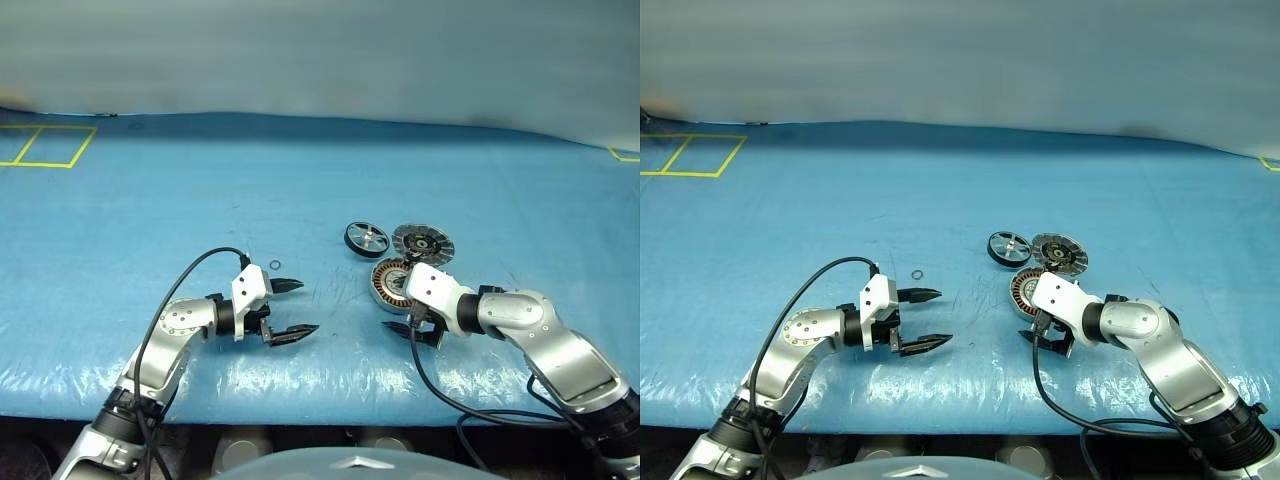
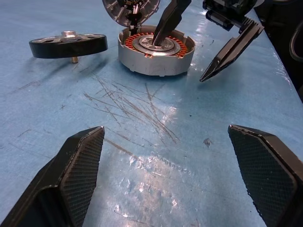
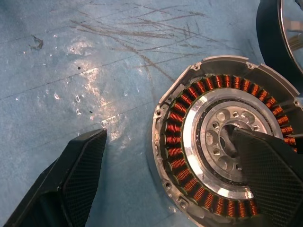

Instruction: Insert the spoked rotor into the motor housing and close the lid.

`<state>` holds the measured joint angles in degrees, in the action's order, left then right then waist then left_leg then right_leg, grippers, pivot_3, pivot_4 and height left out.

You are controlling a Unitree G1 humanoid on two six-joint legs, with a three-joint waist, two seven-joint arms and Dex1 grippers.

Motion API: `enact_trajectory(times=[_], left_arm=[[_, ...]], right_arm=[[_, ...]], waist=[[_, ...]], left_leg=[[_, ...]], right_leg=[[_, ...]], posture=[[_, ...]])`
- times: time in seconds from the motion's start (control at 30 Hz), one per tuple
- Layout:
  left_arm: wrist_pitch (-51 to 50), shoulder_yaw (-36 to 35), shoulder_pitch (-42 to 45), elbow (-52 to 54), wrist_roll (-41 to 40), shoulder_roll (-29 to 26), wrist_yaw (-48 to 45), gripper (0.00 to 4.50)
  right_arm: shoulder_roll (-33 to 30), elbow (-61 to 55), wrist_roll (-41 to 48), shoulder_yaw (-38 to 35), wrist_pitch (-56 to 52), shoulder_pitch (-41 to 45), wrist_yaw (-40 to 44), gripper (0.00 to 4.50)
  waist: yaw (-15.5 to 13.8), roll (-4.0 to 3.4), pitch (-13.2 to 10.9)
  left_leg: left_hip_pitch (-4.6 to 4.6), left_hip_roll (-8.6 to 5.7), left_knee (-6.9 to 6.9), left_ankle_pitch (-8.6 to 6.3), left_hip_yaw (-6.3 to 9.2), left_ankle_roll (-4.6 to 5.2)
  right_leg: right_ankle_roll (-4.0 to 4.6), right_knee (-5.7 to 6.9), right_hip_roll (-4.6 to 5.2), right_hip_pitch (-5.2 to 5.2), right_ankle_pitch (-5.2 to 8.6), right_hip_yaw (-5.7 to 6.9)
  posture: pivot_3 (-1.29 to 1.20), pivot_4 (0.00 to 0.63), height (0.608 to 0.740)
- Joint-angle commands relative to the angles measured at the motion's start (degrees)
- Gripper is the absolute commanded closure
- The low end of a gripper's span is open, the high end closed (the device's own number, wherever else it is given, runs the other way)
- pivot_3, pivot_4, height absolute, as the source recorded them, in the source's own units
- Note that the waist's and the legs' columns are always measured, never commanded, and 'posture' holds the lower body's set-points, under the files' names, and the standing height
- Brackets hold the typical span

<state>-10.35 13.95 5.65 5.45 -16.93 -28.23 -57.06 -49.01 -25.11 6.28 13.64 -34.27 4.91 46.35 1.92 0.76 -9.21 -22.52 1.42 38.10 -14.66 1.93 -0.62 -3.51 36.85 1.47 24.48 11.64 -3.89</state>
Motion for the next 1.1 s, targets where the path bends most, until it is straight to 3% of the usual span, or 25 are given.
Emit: enact_trajectory(times=[0.03, 0.1, 0.3, 0.53, 0.8, 1.1], left_arm=[[1.29, -0.80, 0.71, 1.88, 0.02, 0.34, 0.32, 0.01], [1.39, -0.74, 0.85, 1.72, 0.06, 0.38, 0.38, 0.00], [1.42, -0.58, 1.12, 1.50, -0.09, 0.54, 0.50, 0.00], [0.86, -0.90, 1.34, 1.69, -0.65, 0.43, 0.35, 0.00], [0.42, -1.27, 1.43, 1.55, -0.62, 0.11, 0.50, 0.00], [0.08, -1.38, 0.02, 2.99, -0.56, 0.44, 1.46, 0.00]], right_arm=[[-0.91, 0.64, -2.51, 2.03, 1.57, 0.66, 1.12, 0.18], [-0.71, 1.03, -3.19, 2.82, 1.70, 1.05, 1.47, 0.57], [-0.52, 1.64, -7.25, 4.85, 3.21, 2.23, 1.50, 2.38], [0.01, -0.64, -8.81, 6.20, 4.22, 5.15, 3.74, 2.38], [1.11, -4.60, -6.54, 8.77, 4.67, 12.34, 11.47, 2.38], [3.93, 4.11, -11.31, 15.98, 7.10, 18.90, 14.72, 2.38]], waist=[[-0.01, 0.00, 0.00], [-0.01, 0.00, 0.00], [0.11, 0.26, 0.16], [0.28, 0.42, 0.13], [0.21, 0.39, -0.04], [0.14, 0.40, -0.09]], left_leg=[[0.01, 0.00, 0.00, 0.00, 0.00, 0.00], [0.02, 0.00, 0.00, 0.00, 0.01, 0.00], [0.07, 0.01, -0.03, 0.00, 0.01, 0.00], [0.75, 0.07, -0.06, -0.01, -0.08, 0.00], [0.74, 0.08, -0.22, -0.02, -0.07, 0.01], [0.70, 0.06, -0.20, -0.03, -0.08, 0.02]], right_leg=[[0.00, 0.00, 0.00, 0.00, 0.00, 0.00], [0.00, 0.01, -0.01, 0.00, 0.00, 0.01], [0.01, 0.00, -0.01, -0.04, 0.00, 0.01], [0.03, 0.00, -0.04, -0.65, 0.01, -0.04], [0.09, -0.03, -0.05, -0.60, 0.05, -0.03], [0.08, -0.07, -0.02, -0.59, 0.04, -0.02]], posture=[[0.00, 0.150, 0.740], [0.00, 0.150, 0.740], [0.00, 0.150, 0.740], [0.00, 0.150, 0.740], [0.00, 0.150, 0.740], [0.00, 0.150, 0.740]])
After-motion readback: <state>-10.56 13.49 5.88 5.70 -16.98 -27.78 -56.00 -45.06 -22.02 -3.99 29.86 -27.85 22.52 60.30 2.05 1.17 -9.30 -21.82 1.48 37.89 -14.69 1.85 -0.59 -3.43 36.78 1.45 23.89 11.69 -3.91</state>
